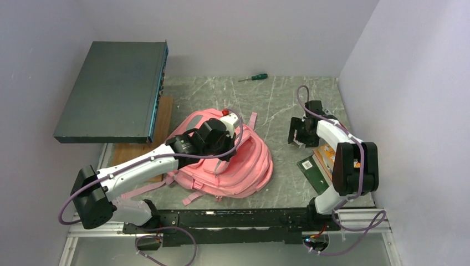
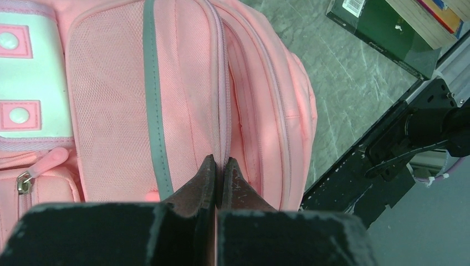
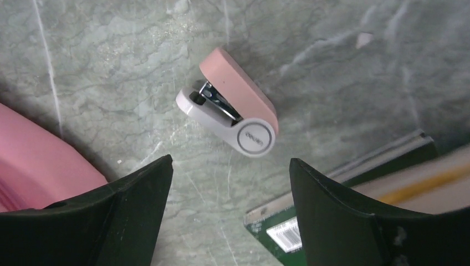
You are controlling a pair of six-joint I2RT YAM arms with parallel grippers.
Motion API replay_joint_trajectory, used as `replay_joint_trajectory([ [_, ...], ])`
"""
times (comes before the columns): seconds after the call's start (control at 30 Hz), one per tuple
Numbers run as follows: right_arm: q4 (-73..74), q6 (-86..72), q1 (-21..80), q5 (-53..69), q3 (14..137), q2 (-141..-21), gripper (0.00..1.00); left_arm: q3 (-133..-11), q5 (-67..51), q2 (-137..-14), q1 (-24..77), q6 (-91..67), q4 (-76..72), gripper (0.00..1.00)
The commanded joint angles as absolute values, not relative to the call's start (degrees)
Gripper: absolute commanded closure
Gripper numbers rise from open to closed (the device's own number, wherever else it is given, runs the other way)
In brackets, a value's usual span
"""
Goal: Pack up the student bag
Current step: Pick up the stationery from the center of the board.
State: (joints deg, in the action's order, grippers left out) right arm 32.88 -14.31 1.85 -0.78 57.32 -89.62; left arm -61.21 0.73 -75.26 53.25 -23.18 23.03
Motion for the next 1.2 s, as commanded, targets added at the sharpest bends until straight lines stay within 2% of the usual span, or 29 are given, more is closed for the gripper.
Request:
replay_joint_trajectory([
  [0.0,25.7,-9.7,-1.2,6.9,56.0,-92.3,0.22,-64.6,-2.4,-74.8,52.5,-22.2,19.6,1.00],
  [0.1,25.3,-9.6,-1.2,0.4,56.8,-94.0,0.25,-65.3,-3.2,-75.4,52.5,-21.9,20.2,1.00],
  [0.23,22.1,-9.2,-1.1,1.0,56.1,-95.4,0.25,-66.4,-3.9,-76.1,52.2,-21.4,21.2,1.00],
  [0.43,19.7,-8.8,1.3,3.1,56.1,-96.9,0.33,-67.0,-3.9,-76.5,51.7,-21.3,21.3,1.00],
  [0.57,19.6,-8.6,2.9,1.5,56.3,-96.6,0.44,-67.0,-4.4,-77.1,51.5,-22.3,21.2,1.00],
  [0.7,21.7,-9.1,3.9,0.1,57.3,-95.7,0.64,-67.5,-4.5,-77.7,51.4,-22.2,21.2,1.00],
  [0.87,22.7,-10.1,6.8,-3.5,56.6,-93.1,0.70,-68.1,-4.1,-78.4,51.1,-21.8,21.7,1.00],
  [0.97,22.0,-10.7,8.1,-4.1,56.2,-91.8,0.78,-68.1,-3.7,-78.2,50.8,-21.8,21.5,1.00],
  [1.17,26.1,-11.7,12.6,-1.7,56.4,-86.6,0.87,-68.5,-2.2,-78.1,50.2,-22.2,22.2,1.00],
])
